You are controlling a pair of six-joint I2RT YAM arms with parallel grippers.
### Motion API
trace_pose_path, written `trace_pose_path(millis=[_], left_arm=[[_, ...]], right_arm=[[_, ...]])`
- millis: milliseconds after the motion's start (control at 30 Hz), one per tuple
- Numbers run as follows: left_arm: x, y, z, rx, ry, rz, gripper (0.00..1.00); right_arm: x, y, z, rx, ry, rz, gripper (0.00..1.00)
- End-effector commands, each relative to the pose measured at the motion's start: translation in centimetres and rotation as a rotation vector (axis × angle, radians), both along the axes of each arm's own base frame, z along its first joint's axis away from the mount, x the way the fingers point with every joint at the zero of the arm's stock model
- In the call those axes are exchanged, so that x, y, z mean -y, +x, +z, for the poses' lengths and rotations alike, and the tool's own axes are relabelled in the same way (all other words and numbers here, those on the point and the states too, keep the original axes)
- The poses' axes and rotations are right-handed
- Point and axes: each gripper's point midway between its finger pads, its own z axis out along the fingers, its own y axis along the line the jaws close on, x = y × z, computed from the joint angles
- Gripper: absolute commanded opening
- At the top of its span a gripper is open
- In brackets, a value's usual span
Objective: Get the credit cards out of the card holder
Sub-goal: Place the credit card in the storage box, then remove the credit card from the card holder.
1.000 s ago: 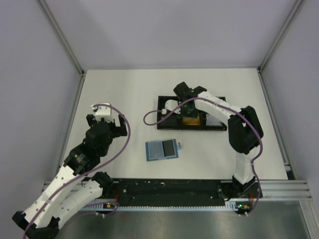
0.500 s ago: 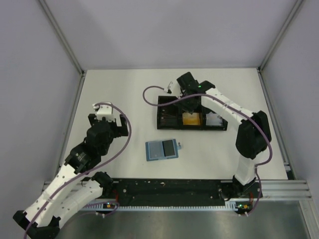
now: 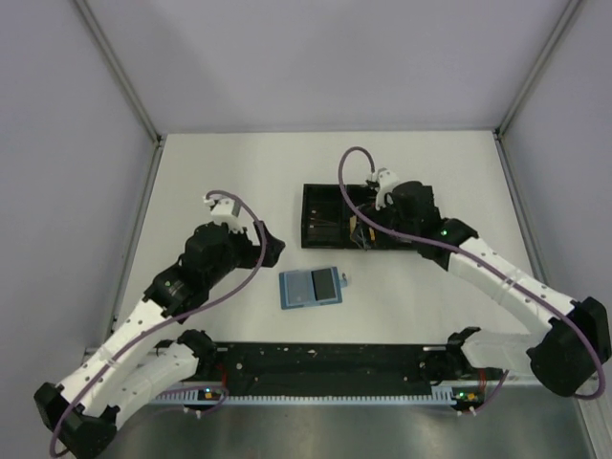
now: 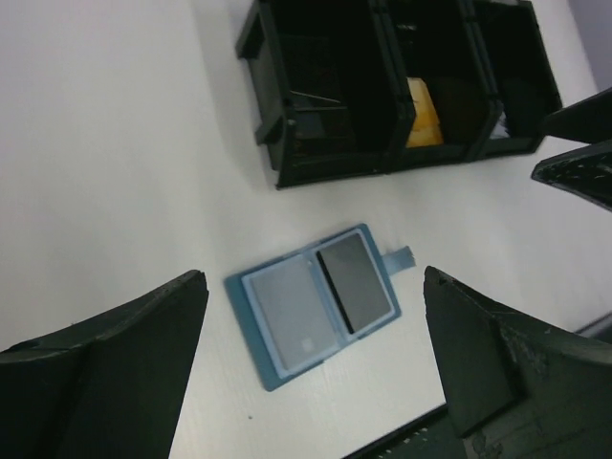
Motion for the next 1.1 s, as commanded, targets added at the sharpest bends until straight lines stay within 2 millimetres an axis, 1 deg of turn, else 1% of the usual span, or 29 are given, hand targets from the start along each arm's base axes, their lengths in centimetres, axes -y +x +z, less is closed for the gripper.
trace_pose_path(millis=[0,33,67,167,233,267,300,367,433,500,600,800,833,900,1000,1033,1067], left_arm=[[5.2,-1.0,-1.1,-0.099,-0.257,-0.15,0.96],[5.8,-1.2,-2.0,-0.129,-0.282,-0.163,0.94],[6.3,-1.3,-2.7,-0.149,-0.306,-0.17,0.92],[7.8,-1.6,-4.6,-0.218,-0.374,-0.189,0.9],[8.6,-2.0,-5.9,-0.286,-0.384,-0.204,0.86],[9.0,-1.8,-5.9,-0.285,-0.396,-0.212,0.85],[9.3,-1.8,-6.4,-0.3,-0.392,-0.211,0.83],[9.7,-1.7,-7.1,-0.313,-0.384,-0.209,0.8],[9.9,-1.6,-7.9,-0.329,-0.373,-0.2,0.79],[10.2,-1.6,-8.7,-0.35,-0.366,-0.194,0.77],[10.8,-1.8,-10.0,-0.385,-0.354,-0.196,0.75],[11.6,-2.1,-12.4,-0.444,-0.303,-0.193,0.72],[11.6,-2.2,-12.7,-0.451,-0.297,-0.19,0.69],[11.5,-2.1,-13.3,-0.463,-0.287,-0.18,0.58],[11.5,-2.1,-13.8,-0.476,-0.277,-0.173,0.53],[11.6,-2.1,-13.9,-0.476,-0.275,-0.174,0.49],[11.6,-2.1,-14.2,-0.483,-0.272,-0.171,0.48]], right_arm=[[-4.4,-2.4,3.2,0.015,0.398,0.085,0.64],[-4.7,-3.2,2.1,-0.012,0.428,0.103,0.64],[-5.2,-3.5,2.2,-0.015,0.47,0.12,0.64],[-6.4,-4.6,0.2,-0.076,0.533,0.147,0.64],[-7.1,-4.9,-0.7,-0.094,0.564,0.162,0.64],[-7.4,-5.1,-1.6,-0.115,0.565,0.174,0.64],[-7.7,-5.3,-2.3,-0.138,0.561,0.185,0.64],[-8.2,-5.5,-3.8,-0.185,0.55,0.206,0.58],[-8.7,-5.5,-4.7,-0.2,0.564,0.208,0.52],[-9.1,-5.4,-5.4,-0.218,0.581,0.208,0.48],[-9.4,-5.3,-7.4,-0.263,0.569,0.199,0.41],[-9.5,-5.3,-10.3,-0.315,0.544,0.173,0.26],[-9.4,-5.2,-10.7,-0.32,0.538,0.164,0.24],[-9.1,-5.3,-11.6,-0.329,0.523,0.151,0.2],[-8.8,-5.6,-12.6,-0.348,0.5,0.141,0.15],[-8.7,-5.7,-13.0,-0.356,0.493,0.138,0.13],[-8.6,-5.8,-13.3,-0.36,0.489,0.135,0.13]])
